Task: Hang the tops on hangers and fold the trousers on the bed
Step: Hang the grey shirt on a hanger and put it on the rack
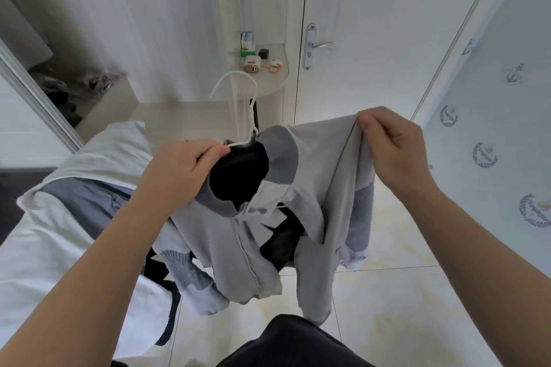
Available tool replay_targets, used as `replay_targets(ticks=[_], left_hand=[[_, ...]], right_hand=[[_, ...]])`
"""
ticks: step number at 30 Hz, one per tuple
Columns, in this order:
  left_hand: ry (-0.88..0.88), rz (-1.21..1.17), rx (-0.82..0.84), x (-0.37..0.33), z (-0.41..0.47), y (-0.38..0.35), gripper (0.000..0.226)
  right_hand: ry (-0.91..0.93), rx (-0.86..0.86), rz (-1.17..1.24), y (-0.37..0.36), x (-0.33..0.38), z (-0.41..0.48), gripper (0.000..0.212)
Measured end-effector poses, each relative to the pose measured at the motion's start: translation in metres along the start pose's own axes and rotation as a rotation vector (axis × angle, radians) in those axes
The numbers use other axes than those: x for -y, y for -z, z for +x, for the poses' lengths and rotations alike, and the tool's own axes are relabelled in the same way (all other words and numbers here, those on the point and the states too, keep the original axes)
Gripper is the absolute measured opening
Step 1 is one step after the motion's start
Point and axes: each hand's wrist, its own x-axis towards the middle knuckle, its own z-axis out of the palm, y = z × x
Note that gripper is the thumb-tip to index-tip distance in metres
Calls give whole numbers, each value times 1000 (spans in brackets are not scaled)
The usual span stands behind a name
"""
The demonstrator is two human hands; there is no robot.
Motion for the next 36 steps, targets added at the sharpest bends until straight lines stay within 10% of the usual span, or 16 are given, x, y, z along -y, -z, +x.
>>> replay_targets(ticks=[6,12,23,36], left_hand=[[49,-170,-186,-11,10,2,26],[-16,-320,-115,-21,14,3,18],[140,-260,-3,36,-15,-6,30],[-43,-114,-173,22,10,49,53]], right_hand=[[-31,376,301,3,16,4,30],[-150,601,-35,-14,14,10,8],[-71,303,71,4,-9,8,27],[-192,424,157,17,-6,14,39]])
